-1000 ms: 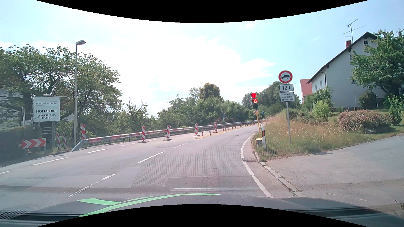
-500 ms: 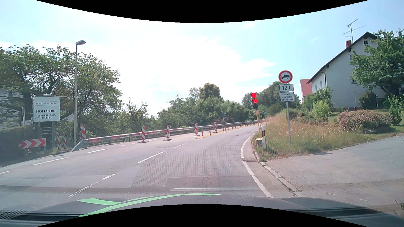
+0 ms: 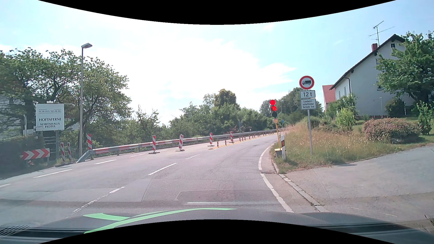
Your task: Follow the waypoints while adhering to traffic rules and regulations
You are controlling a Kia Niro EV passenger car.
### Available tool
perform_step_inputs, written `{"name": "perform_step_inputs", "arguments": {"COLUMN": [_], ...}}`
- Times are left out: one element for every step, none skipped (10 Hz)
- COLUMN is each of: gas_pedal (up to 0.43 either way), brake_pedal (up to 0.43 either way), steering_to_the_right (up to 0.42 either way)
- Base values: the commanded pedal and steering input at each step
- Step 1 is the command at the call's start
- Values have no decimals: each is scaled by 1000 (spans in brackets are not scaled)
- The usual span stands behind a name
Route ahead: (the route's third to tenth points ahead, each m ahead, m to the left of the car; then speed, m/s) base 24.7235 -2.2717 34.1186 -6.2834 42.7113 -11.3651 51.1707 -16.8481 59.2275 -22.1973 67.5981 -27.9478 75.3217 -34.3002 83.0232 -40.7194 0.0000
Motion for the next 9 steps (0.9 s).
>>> {"name": "perform_step_inputs", "arguments": {"gas_pedal": [0, 0, 0, 0, 0, 0, 0, 0, 0], "brake_pedal": [305, 305, 305, 305, 305, 311, 305, 305, 305], "steering_to_the_right": [72, 72, 72, 72, 71, 72, 72, 72, 72]}}
